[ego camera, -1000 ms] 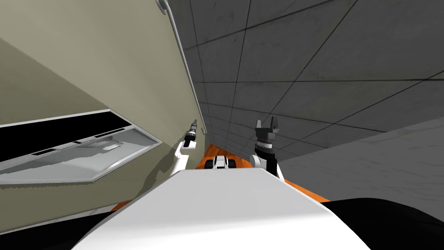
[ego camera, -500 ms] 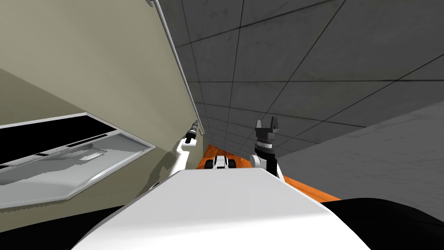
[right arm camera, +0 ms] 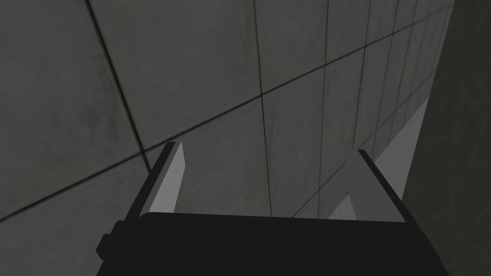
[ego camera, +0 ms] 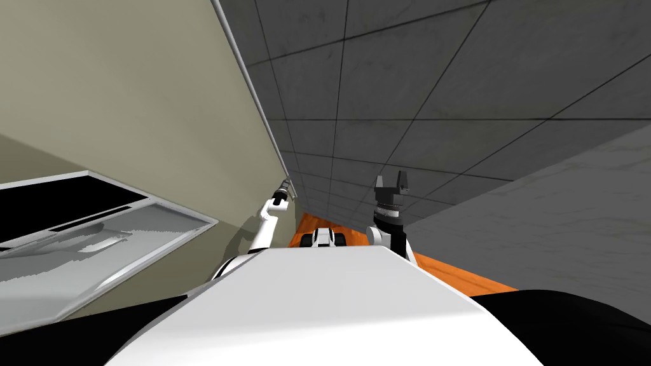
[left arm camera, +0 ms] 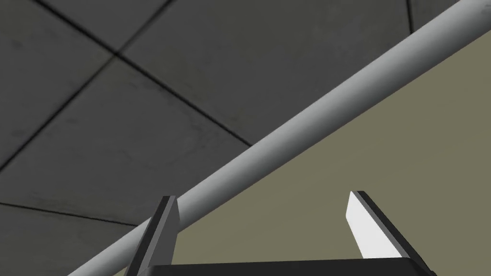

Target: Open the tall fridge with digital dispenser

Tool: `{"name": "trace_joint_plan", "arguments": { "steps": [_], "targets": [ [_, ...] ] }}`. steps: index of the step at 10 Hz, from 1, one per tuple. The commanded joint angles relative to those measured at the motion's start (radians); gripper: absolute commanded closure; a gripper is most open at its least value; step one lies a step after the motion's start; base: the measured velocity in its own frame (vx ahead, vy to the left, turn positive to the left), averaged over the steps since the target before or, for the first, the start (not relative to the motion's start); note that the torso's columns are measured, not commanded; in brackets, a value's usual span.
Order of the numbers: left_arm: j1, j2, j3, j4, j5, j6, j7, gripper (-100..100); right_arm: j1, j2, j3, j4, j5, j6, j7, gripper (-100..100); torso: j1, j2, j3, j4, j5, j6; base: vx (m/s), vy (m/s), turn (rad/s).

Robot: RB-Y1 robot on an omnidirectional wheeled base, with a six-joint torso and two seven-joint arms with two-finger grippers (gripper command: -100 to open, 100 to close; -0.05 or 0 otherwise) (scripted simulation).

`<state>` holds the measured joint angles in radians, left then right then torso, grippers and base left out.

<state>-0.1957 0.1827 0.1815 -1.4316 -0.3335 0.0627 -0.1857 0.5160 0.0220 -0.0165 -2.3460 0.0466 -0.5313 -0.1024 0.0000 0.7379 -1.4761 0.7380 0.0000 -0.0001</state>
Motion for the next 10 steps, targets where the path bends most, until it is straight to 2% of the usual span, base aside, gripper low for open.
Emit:
{"name": "trace_joint_plan", "arguments": {
  "steps": [1, 3, 4, 5, 6, 10],
  "targets": [
    [-0.04, 0.02, 0.005, 0.048, -0.015, 0.05, -0.01, -100, 0.0, 0.0, 0.0, 0.0, 0.0, 0.0, 0.0, 0, 0.0, 0.0, 0.0, 0.0, 0.0, 0.0, 0.012, 0.002, -0.104],
    [-0.035, 0.013, 0.007, 0.046, -0.014, 0.034, -0.009, -100, 0.0, 0.0, 0.0, 0.0, 0.0, 0.0, 0.0, 0, 0.0, 0.001, 0.0, 0.0, 0.0, 0.0, 0.003, 0.001, -0.011],
    [-0.035, 0.013, 0.007, 0.045, -0.014, 0.034, -0.009, 100, 0.0, 0.0, 0.0, 0.0, 0.0, 0.0, 0.0, 0, 0.0, 0.001, 0.001, 0.0, 0.0, 0.0, 0.0, 0.0, 0.0],
    [-0.045, 0.005, -0.037, 0.043, -0.011, 0.037, -0.009, 100, 0.0, 0.0, 0.0, 0.0, 0.0, 0.0, 0.0, 0, 0.0, 0.001, 0.0, 0.0, 0.0, 0.0, -0.173, 0.016, -0.223],
    [-0.045, 0.005, -0.037, 0.043, -0.011, 0.037, -0.009, 100, -0.001, 0.0, 0.0, 0.0, 0.0, 0.0, 0.0, 0, 0.0, 0.008, 0.005, 0.002, 0.0, 0.001, -0.237, 0.021, -0.135],
    [-0.063, -0.01, -0.125, 0.04, -0.005, 0.044, -0.01, 100, -0.001, 0.0, 0.0, 0.0, 0.0, 0.0, 0.0, 0, 0.0, -0.001, 0.0, 0.0, 0.0, 0.0, -0.245, 0.008, -0.151]
  ]
}}
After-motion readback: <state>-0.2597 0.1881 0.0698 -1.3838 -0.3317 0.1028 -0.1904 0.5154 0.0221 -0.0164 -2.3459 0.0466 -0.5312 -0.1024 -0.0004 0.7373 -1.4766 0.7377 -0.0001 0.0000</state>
